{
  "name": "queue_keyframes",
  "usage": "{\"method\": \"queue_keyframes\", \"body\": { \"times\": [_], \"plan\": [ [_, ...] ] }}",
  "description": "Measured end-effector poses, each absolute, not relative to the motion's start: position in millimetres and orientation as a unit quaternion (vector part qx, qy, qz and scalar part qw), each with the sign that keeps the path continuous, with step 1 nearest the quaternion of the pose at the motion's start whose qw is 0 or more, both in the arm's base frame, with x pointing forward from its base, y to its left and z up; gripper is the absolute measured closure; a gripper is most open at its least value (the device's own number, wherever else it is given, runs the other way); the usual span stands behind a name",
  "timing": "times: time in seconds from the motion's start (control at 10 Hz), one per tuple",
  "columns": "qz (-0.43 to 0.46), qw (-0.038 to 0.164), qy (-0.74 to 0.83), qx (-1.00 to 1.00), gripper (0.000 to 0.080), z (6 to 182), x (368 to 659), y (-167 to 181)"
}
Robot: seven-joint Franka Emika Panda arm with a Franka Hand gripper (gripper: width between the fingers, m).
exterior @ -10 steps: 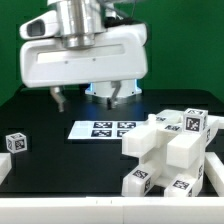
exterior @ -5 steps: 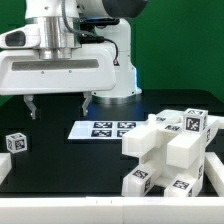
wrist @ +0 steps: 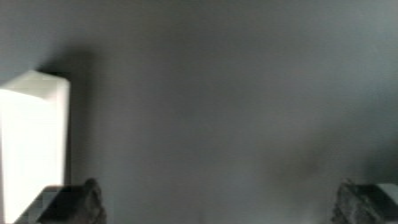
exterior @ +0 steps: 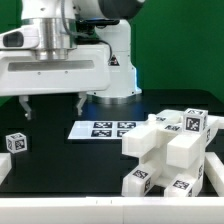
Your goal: Assemble chair
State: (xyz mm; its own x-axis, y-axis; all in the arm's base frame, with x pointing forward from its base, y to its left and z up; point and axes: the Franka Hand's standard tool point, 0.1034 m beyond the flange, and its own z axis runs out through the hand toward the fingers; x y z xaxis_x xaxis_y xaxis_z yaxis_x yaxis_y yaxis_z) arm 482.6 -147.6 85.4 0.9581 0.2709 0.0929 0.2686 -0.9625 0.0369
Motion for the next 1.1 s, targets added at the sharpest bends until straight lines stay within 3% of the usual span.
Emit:
{"method": "queue_keyframes", "body": {
  "times": [0.7,1.1],
  "plan": [
    [0.048,0.017,0.140,0.989,0.0151,83.8,479,-151],
    [0.035,0.030,0.228,0.972,0.0151,83.0,471,-174]
  ]
}}
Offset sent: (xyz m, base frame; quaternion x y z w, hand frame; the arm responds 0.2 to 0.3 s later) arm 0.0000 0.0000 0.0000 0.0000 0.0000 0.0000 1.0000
